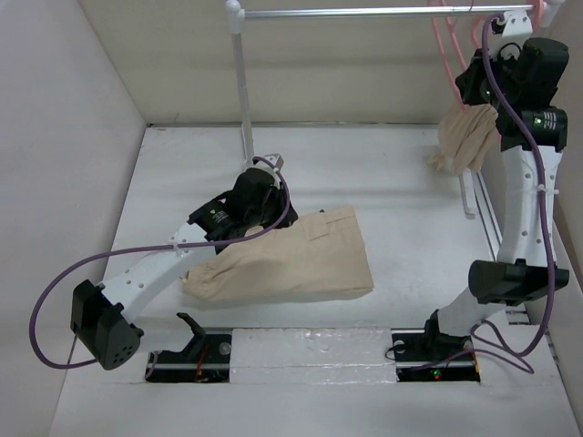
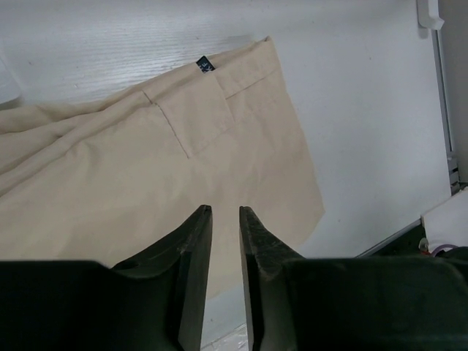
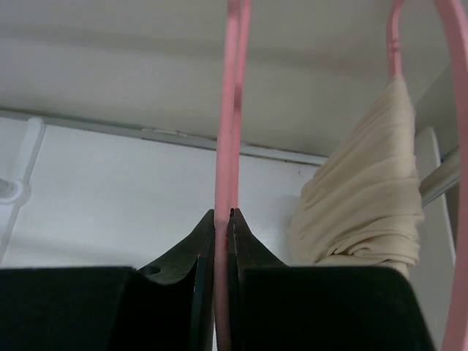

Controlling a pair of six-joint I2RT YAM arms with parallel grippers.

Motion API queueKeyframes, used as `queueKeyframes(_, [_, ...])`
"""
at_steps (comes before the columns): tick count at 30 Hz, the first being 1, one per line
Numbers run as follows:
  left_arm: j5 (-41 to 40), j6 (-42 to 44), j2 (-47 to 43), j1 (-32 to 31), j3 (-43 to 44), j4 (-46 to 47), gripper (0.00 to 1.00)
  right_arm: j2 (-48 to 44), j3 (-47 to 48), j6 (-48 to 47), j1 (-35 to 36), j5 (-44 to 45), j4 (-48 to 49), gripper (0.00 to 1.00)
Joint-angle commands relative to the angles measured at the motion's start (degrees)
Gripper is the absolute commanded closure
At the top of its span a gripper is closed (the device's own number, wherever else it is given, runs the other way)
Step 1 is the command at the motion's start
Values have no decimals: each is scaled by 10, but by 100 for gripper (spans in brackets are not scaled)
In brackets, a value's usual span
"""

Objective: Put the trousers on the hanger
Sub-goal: Pick up the hanger from the clothesline.

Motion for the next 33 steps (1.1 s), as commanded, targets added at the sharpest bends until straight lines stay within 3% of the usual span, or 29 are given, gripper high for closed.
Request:
queueKeyframes(1, [20,-6,-2,-1,16,5,81,-46,13,-26,31,43,88,100])
queueKeyframes(8, [47,-6,1,-1,91,1,66,-81,-2,-42,68,132,49,100])
queueKeyframes(15, [102,-1,40,-8,220,8,60,-218,-276,-26,99,157,122,100])
queueKeyframes(21, [106,18,109,-63,317,-2,53,-301,-372,-30,142,223,132,100])
queueKeyframes(33, [148,4,201,-109,362,27,50,-493,-630,82,282,306,41,100])
